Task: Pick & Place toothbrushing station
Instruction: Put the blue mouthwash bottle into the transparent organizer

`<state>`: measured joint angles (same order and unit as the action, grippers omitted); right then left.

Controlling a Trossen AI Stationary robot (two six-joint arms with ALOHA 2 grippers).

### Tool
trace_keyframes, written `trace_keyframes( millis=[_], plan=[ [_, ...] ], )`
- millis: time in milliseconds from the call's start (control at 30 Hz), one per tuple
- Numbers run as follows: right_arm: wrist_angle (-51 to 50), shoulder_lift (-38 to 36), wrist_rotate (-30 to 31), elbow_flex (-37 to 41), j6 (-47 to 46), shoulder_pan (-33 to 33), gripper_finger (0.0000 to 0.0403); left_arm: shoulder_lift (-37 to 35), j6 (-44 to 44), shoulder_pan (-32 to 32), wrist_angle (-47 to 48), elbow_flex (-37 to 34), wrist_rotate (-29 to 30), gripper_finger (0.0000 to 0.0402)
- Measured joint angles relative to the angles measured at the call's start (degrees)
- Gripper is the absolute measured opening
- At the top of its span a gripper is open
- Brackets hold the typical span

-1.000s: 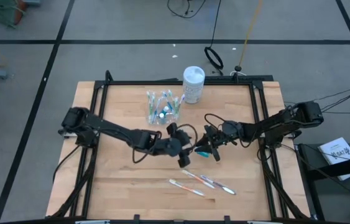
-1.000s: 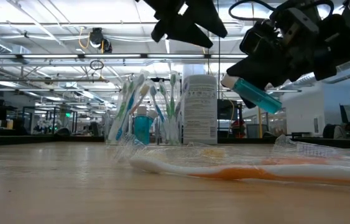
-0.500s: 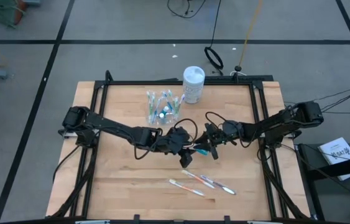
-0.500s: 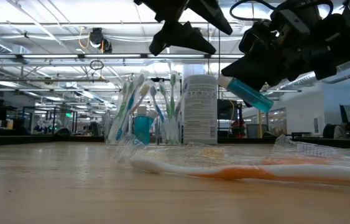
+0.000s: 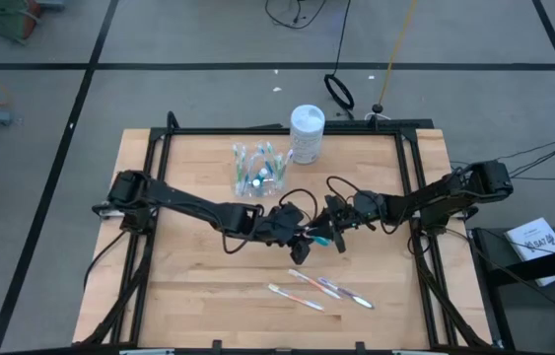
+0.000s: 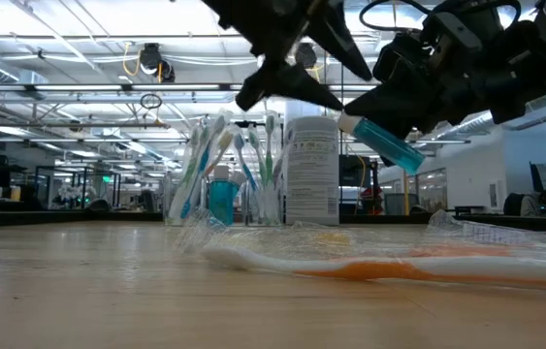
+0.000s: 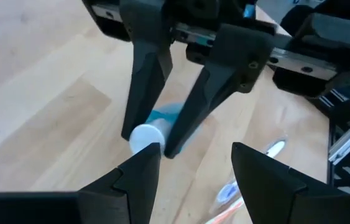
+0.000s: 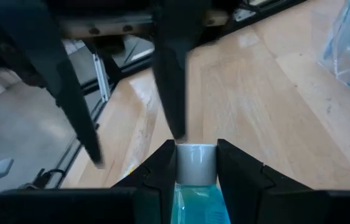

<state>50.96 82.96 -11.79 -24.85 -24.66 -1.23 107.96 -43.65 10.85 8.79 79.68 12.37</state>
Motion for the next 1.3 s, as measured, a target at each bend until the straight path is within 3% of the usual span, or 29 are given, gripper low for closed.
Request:
trace_keyframes(
  millis=[333, 633, 833, 1300],
  plan=[
    [-2.9, 0.1, 0.1, 0.2, 0.3, 0.1, 0.0091, 3.1, -2.4, -2.2, -1.7, 0.0, -4.8, 0.0207],
    [-4.1, 0.0, 1.2, 0.0, -0.2, 0.2, 0.0091, 2.2, -0.3, -2.6, -0.5, 0.0, -6.9, 0.0207],
    [-5.5, -0.1, 1.3, -0.2, 0.3, 0.4, 0.0091, 1.0, 4.0, -4.3, 3.9, 0.0, -11.5, 0.0207],
    [-4.9, -0.1, 1.5, -0.1, 0.2, 0.8, 0.0091, 0.7, -0.2, -2.7, 4.5, -0.1, -5.5, 0.0207]
  ],
)
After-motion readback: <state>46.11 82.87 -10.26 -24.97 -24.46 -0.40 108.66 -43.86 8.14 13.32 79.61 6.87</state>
